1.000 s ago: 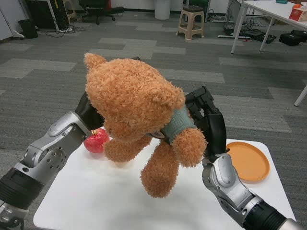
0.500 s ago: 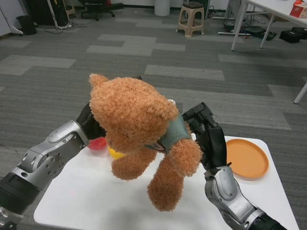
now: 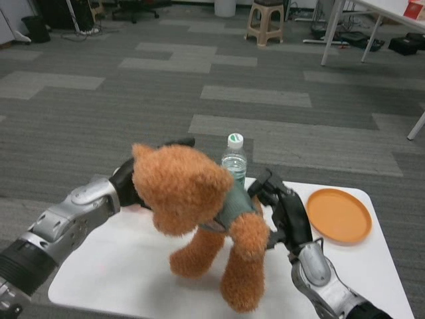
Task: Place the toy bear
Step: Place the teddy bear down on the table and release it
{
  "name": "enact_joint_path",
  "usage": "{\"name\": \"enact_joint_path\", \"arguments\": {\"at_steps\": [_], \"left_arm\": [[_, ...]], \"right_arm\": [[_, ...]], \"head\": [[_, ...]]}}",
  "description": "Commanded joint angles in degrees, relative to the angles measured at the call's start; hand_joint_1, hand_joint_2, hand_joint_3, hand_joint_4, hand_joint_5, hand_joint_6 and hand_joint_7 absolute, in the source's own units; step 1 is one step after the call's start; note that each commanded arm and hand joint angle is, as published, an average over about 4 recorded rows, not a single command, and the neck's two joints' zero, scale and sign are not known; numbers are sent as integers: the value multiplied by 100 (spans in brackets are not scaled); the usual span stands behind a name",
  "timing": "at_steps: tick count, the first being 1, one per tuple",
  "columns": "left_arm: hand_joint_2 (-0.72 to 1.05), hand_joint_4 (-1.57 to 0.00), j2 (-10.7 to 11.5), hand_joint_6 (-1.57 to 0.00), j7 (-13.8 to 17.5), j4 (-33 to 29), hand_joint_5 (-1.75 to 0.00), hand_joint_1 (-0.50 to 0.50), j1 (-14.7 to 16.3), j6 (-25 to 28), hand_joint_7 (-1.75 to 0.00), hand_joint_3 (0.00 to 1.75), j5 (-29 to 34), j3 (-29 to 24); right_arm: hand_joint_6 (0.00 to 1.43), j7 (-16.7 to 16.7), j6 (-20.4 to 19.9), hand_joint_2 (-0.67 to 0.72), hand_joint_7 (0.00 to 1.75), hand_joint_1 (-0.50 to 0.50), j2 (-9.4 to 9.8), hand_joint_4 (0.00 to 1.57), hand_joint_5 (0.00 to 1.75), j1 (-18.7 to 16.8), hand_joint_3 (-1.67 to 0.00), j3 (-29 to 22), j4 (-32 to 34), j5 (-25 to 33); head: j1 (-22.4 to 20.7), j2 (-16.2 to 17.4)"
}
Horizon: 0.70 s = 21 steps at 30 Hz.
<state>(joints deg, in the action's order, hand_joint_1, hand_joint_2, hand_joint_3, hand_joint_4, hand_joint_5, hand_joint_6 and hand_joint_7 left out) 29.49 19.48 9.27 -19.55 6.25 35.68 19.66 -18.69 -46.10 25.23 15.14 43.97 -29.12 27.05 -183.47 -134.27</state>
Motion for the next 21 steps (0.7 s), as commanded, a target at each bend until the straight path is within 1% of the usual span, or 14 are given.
{"name": "enact_joint_path", "arguments": {"at_steps": [1,3,6,11,14,16,18,21], "left_arm": [[96,-61,31,-13,77,332,-175,41,-119,-91,-14,9,-424,198],[96,-57,-9,-12,135,569,-175,41,-170,-159,-14,9,-514,367],[96,-54,-82,-10,185,879,-175,41,-231,-227,-14,9,-641,580],[96,-52,-163,-10,227,1257,-175,41,-286,-374,-14,9,-830,710],[96,-50,-207,-10,233,1518,-175,41,-310,-509,-14,9,-841,765],[96,-49,-235,-10,242,1663,-175,41,-319,-577,-14,9,-839,772],[96,-49,-251,-10,249,1731,-175,41,-317,-621,-14,9,-835,763],[96,-49,-251,-10,255,1740,-175,41,-306,-643,-14,9,-810,745]], "right_arm": [[69,87,-57,-41,168,21,-29,82,160,-2,-93,26,-311,28],[69,190,-57,-41,168,21,-64,83,158,-2,-89,46,-526,28],[69,331,-57,-41,168,21,-75,83,162,0,-87,143,-876,28],[71,493,-57,-41,168,21,-163,83,158,24,-85,191,-1289,28],[66,597,-51,-46,168,21,-218,82,165,61,-77,195,-1515,28],[62,652,-49,-48,168,23,-240,81,160,86,-73,189,-1649,28],[57,673,-49,-48,168,23,-242,79,160,94,-71,169,-1715,28],[46,713,-49,-48,168,16,-236,69,165,88,-75,127,-1726,28]], "head": [[17,24],[0,29],[-20,39],[-2,78],[-14,90],[-22,92],[-20,94],[-33,82]]}}
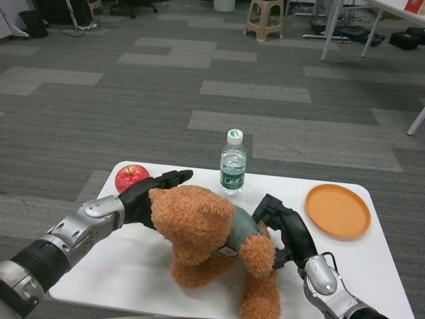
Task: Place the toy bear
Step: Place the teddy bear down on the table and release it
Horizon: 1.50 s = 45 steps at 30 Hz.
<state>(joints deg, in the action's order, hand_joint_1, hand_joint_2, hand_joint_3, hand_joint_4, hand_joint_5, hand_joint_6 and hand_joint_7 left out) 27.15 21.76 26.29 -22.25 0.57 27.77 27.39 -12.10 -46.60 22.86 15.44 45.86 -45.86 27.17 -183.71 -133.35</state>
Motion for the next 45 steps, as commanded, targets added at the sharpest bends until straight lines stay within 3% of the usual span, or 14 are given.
{"name": "enact_joint_path", "arguments": {"at_steps": [1,6,8,10,12,14,19,27,36,45], "left_arm": [[96,-49,-16,-10,30,42,-175,41,-34,-84,-14,7,-4,-36],[96,-49,-36,-10,52,128,-175,41,-25,-167,-14,9,286,-104],[96,-50,-52,-10,56,183,-175,41,-25,-237,-14,9,484,-124],[96,-52,-58,-10,63,201,-175,42,-25,-268,-14,9,571,-148],[98,-52,-58,-10,76,201,-175,43,-23,-268,-14,7,615,-190],[103,-52,-60,-11,91,203,-175,43,-16,-268,-14,7,631,-234],[105,-52,-60,-12,170,229,-175,43,2,-268,-14,7,705,-326],[105,-54,-69,-13,322,245,-175,46,57,-259,-14,9,747,-517],[105,-60,-69,-16,451,253,-175,46,63,-259,-14,9,787,-568],[105,-60,-69,-18,537,269,-175,46,63,-259,-14,9,945,-658]], "right_arm": [[40,72,2,-49,166,14,3,62,162,55,-77,-77,-54,16],[18,173,2,-54,150,11,32,27,143,20,-87,-194,-30,16],[9,257,2,-54,136,10,51,13,124,11,-91,-257,-6,16],[1,367,2,-54,105,8,71,3,95,11,-91,-310,36,16],[0,501,2,-54,73,8,87,0,63,11,-87,-365,93,16],[0,619,2,-54,54,8,93,0,39,9,-87,-409,146,16],[0,953,15,-54,37,8,124,0,15,-6,-81,-521,304,16],[0,1347,39,-53,21,9,225,0,2,-101,-79,-692,614,16],[0,1514,50,-51,16,12,306,0,5,-235,-79,-864,899,16],[0,1544,101,-48,14,12,508,0,0,-538,-75,-1037,1488,16]], "head": [[-14,-14],[-9,-31],[-23,-35],[-35,-44],[-39,-48],[-48,-53],[-68,-59],[-88,-37],[-112,-3],[-84,8]]}}
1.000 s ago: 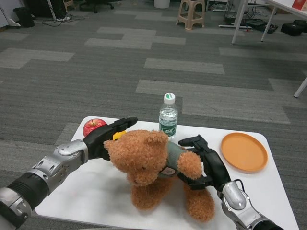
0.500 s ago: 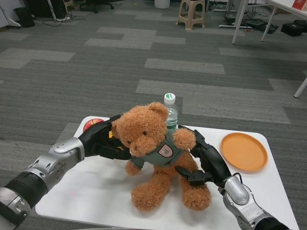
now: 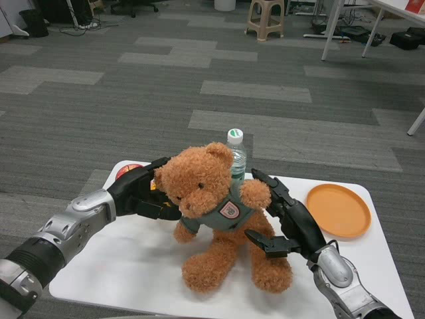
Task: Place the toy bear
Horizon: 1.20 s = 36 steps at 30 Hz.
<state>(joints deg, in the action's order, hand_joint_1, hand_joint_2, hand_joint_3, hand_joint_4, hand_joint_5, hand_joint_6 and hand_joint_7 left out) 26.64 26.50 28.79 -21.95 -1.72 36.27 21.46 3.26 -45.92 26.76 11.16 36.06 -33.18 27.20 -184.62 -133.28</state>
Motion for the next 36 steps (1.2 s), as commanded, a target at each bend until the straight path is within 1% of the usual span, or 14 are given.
{"name": "enact_joint_path", "arguments": {"at_steps": [1,4,8,15,19,23,26,32,36], "left_arm": [[105,-60,-19,-18,72,22,-175,46,33,-30,-14,9,117,-70],[105,-62,-19,-18,81,22,-175,46,33,-32,-14,9,126,-131],[105,-62,-19,-18,105,13,-175,46,64,-39,-14,9,126,-331],[105,-64,8,-18,149,-22,-175,46,147,-39,-14,9,126,-630],[105,-64,8,-18,186,-119,-175,46,227,-39,-14,9,126,-870],[105,-65,8,-18,246,-222,-175,46,303,-39,-14,9,128,-1116],[105,-67,12,-20,303,-308,-175,46,354,-35,-14,9,135,-1281],[105,-67,16,-21,320,-479,-175,44,459,-30,-14,9,144,-1575],[105,-67,16,-21,329,-589,-175,43,495,-30,-14,9,139,-1716]], "right_arm": [[0,13,37,-48,14,12,148,0,0,-127,-77,-53,286,13],[0,30,55,-48,14,12,229,0,0,-154,-79,-12,464,13],[0,35,66,-48,14,12,330,0,0,-251,-71,-34,800,13],[0,35,52,-53,14,12,295,0,0,-330,-71,-262,1006,13],[0,35,48,-49,14,12,312,0,0,-389,-71,-521,1178,13],[0,35,48,-54,14,12,345,0,0,-448,-63,-765,1340,13],[0,35,48,-54,14,12,343,0,0,-488,-63,-961,1441,13],[0,21,39,-54,14,12,343,0,0,-558,-63,-1374,1613,13],[0,8,39,-54,14,12,361,0,0,-571,-63,-1484,1648,9]], "head": [[4,1],[9,3],[50,-3],[18,-26],[9,-32],[7,-24],[16,-20],[24,-28],[21,-31]]}}
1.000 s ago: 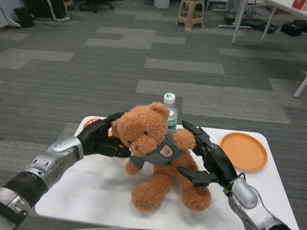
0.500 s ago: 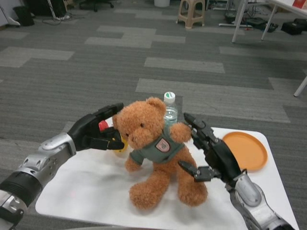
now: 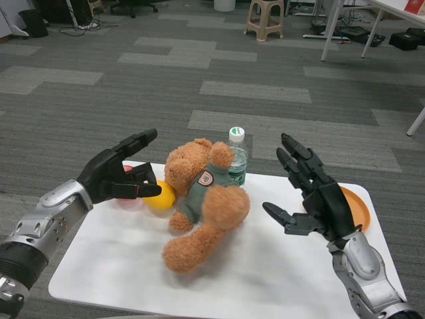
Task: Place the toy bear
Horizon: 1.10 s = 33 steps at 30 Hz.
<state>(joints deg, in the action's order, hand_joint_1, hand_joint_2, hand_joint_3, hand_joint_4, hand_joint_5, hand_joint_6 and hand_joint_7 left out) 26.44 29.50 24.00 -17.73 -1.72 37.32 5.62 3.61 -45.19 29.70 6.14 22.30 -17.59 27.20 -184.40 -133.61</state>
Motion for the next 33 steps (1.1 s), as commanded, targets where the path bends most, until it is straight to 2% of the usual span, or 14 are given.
{"name": "enact_joint_path", "arguments": {"at_steps": [1,6,14,18,22,25,26,27,29,31,33], "left_arm": [[105,-67,34,-21,28,-130,-175,43,79,-31,-14,9,37,-155],[96,-67,23,-20,48,-242,-175,43,112,-31,-14,9,100,-267],[105,-65,1,-20,63,-789,-175,42,246,-39,-14,9,456,-735],[105,-49,1,-15,56,-1079,-175,38,332,-39,-14,9,604,-898],[105,-13,1,-4,37,-1297,-175,19,387,-72,-17,9,641,-1001],[103,-3,1,-1,-1,-1332,-175,-2,393,-198,-21,9,773,-986],[100,0,1,0,-18,-1337,-169,-12,393,-259,-21,9,839,-970],[98,0,1,0,-34,-1337,-164,-17,393,-312,-21,9,889,-953],[87,0,1,0,-56,-1337,-126,-29,393,-404,-16,9,982,-920],[69,0,1,0,-69,-1332,-95,-39,393,-494,-7,9,1102,-872],[52,0,1,0,-93,-1319,-98,-46,393,-628,-2,9,1276,-799]], "right_arm": [[0,-29,-34,-54,14,12,66,0,0,-69,-63,-114,89,9],[0,-40,-34,-51,14,12,36,0,0,-69,-63,-130,115,14],[0,-170,-27,-54,14,12,-10,0,0,19,-58,-268,392,22],[0,-282,-34,-54,14,12,-35,0,0,82,-58,-378,524,27],[0,-359,-41,-54,14,12,-59,0,0,144,-59,-530,647,22],[0,-388,-49,-54,14,12,-61,0,0,173,-56,-604,674,22],[0,-396,-52,-54,14,12,-61,0,0,181,-56,-626,678,22],[0,-401,-52,-54,14,12,-63,0,0,181,-56,-635,678,22],[0,-407,-52,-53,14,12,-72,0,0,179,-56,-646,678,22],[0,-412,-52,-51,14,12,-85,0,0,177,-56,-648,678,22],[0,-414,-52,-53,14,12,-96,0,0,177,-56,-651,678,22]], "head": [[0,4],[18,15],[7,5],[-5,-7],[-13,-11],[-13,-11],[-13,-11],[-13,-11],[-13,-11],[-13,-11],[-13,-11]]}}
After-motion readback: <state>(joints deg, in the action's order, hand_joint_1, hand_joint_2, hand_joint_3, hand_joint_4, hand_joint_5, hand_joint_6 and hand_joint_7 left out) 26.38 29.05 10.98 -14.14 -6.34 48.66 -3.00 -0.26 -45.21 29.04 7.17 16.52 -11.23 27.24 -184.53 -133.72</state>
